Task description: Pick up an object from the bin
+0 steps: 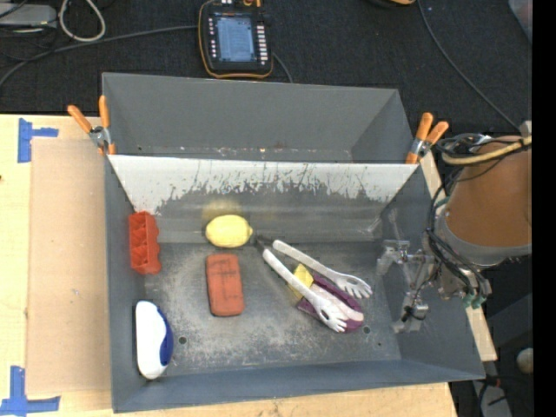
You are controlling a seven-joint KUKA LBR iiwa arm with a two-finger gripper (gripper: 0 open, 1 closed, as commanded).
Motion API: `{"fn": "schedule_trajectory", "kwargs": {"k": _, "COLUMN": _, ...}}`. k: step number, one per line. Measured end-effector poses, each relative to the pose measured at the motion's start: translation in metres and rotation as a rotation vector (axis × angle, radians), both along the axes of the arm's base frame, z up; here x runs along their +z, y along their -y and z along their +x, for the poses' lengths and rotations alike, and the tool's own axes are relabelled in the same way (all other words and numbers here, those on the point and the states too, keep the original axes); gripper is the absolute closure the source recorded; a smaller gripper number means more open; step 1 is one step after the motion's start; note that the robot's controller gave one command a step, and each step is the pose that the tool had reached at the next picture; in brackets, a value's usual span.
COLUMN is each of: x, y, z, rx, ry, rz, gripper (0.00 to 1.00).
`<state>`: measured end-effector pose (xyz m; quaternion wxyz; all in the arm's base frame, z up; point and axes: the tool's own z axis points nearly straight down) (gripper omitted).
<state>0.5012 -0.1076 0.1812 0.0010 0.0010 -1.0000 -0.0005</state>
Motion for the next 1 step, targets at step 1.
{"fn": "schedule_trajectory", "kwargs": {"k": 1, "x": -0.1065, "y": -0.0453, "z": 0.0212, "rx": -0.171, "ry": 0.001, "rz": 0.001, "gripper": 0.0}}
